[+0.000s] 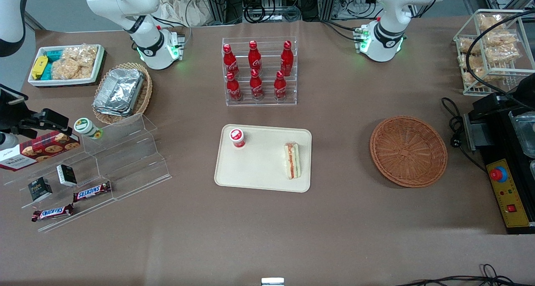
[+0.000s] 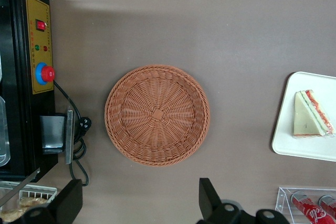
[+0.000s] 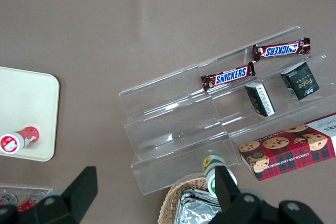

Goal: Place sandwich from basket to tray

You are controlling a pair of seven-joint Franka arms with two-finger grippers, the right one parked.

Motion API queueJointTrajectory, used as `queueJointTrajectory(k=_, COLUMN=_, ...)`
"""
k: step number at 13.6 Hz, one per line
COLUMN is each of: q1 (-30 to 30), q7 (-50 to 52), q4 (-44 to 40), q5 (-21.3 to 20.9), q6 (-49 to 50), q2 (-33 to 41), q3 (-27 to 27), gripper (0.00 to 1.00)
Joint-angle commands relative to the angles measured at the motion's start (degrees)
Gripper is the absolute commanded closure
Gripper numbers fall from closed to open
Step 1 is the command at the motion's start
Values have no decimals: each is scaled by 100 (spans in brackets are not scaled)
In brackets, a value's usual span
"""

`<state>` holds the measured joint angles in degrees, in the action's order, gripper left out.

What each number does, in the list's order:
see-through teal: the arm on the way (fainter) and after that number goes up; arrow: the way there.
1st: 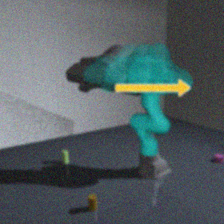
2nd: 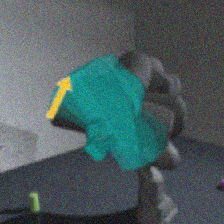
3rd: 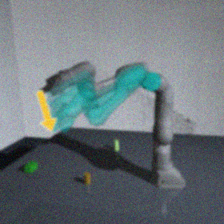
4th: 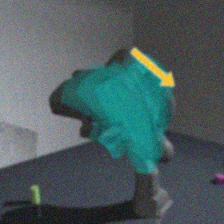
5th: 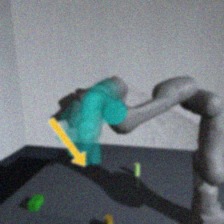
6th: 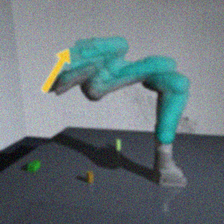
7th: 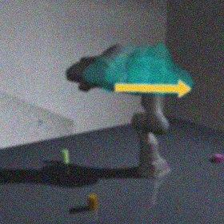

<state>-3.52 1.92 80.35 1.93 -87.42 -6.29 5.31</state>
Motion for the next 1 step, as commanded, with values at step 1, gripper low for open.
queueJointTrajectory(k=1, q1=0, q7=142, q4=33, q5=-61, q6=146, q2=145, q3=-48, gripper=0)
